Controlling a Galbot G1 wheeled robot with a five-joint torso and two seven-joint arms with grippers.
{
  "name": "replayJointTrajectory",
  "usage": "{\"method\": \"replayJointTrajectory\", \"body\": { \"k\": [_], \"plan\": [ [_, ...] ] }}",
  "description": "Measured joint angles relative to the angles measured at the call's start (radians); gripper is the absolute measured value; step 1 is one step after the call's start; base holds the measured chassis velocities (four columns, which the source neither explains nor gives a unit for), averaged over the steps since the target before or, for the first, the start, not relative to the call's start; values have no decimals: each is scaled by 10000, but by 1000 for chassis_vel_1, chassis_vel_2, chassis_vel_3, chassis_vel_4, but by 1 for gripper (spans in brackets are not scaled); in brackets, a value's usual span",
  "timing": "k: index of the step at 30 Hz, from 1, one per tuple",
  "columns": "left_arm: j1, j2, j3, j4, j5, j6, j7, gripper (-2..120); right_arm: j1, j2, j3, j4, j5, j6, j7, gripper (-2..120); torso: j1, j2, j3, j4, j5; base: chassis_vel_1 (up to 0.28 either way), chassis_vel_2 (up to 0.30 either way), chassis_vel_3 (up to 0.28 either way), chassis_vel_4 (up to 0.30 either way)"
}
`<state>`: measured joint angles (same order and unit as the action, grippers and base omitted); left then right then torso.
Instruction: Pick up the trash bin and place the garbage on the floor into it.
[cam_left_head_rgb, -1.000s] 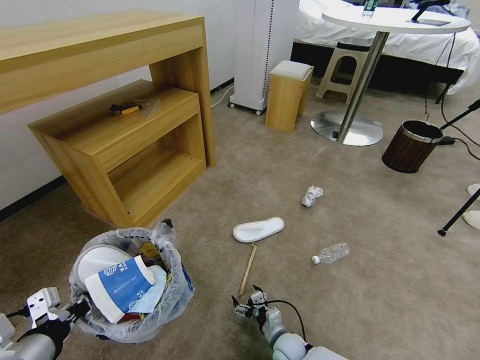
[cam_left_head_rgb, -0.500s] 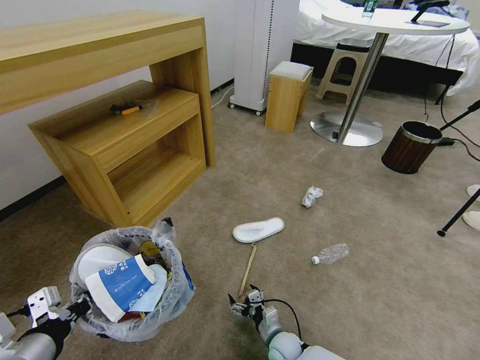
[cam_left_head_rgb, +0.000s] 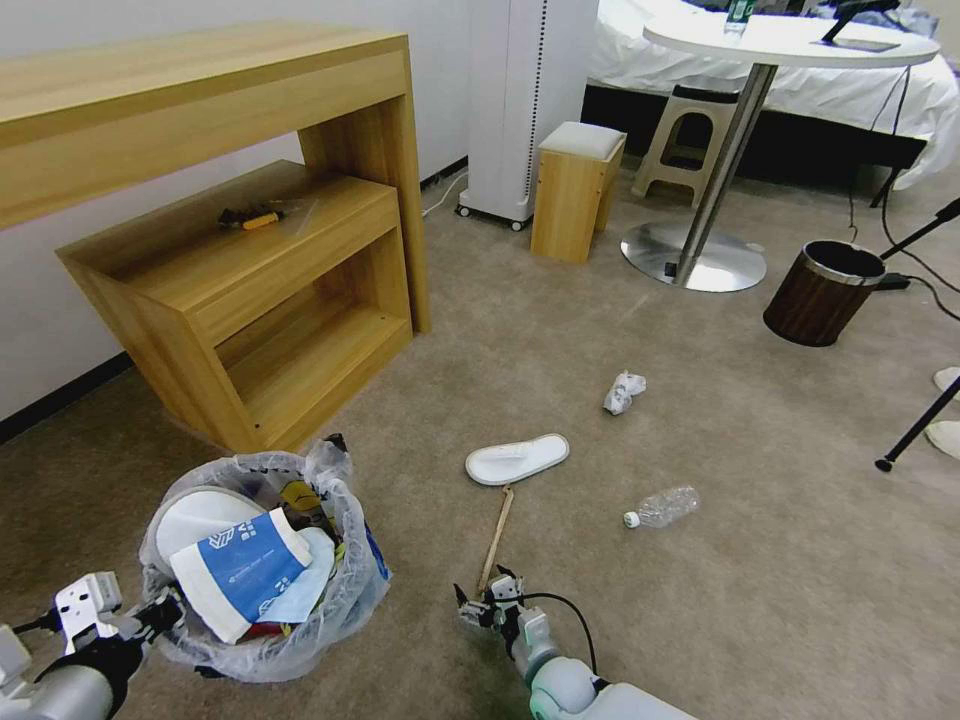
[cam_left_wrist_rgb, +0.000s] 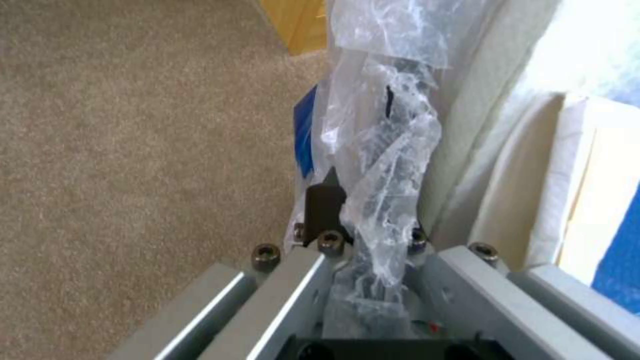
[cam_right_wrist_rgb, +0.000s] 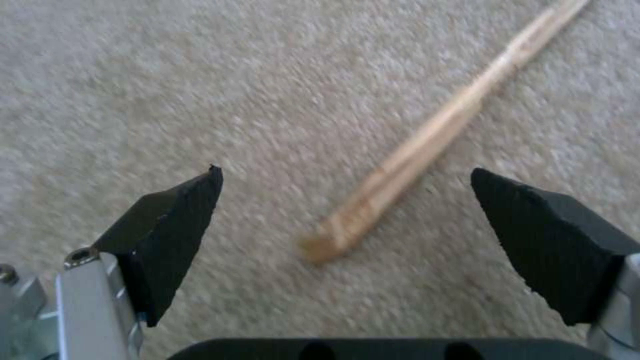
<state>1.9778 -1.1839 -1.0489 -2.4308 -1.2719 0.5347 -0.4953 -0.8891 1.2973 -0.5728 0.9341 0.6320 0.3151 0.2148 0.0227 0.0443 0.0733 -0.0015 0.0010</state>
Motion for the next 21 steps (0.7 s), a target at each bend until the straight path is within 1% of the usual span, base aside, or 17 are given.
{"method": "replayJointTrajectory", "body": {
  "k": [9, 14, 15, 16, 18, 21],
  "plan": [
    [-6, 9, -11, -16, -19, -14, 0, 0, 13, -7, 0, -273, -82, 58, -68, 93, 0, 0, 0, -1, -5, 0, 0, 0, 0],
    [15, -7, -17, -38, -19, -18, 1, 0, 24, -125, -4, -248, -88, 52, -71, 92, 0, -2, 1, -6, -3, 0, 0, 0, 0],
    [20, -18, -7, -41, -5, -18, 0, 0, 71, -250, -258, -174, -36, 51, -107, 92, 0, -3, 2, -10, -4, 0, 0, 0, 0],
    [19, -28, 8, -44, 1, -18, 2, 0, 152, -379, -614, -103, 55, 57, -172, 92, 0, -2, 2, -9, -10, 0, 0, 0, 0],
    [18, -30, 15, -45, 2, -18, 4, 0, 181, -422, -706, -81, 89, 63, -211, 92, 0, -3, 2, -9, -10, 0, 0, 0, 0],
    [7, -43, 50, -52, 24, -18, 7, 0, 353, -692, -1024, 56, 377, 168, -634, 92, 0, -6, 5, -19, 5, 0, 0, 0, 0]
  ]
}}
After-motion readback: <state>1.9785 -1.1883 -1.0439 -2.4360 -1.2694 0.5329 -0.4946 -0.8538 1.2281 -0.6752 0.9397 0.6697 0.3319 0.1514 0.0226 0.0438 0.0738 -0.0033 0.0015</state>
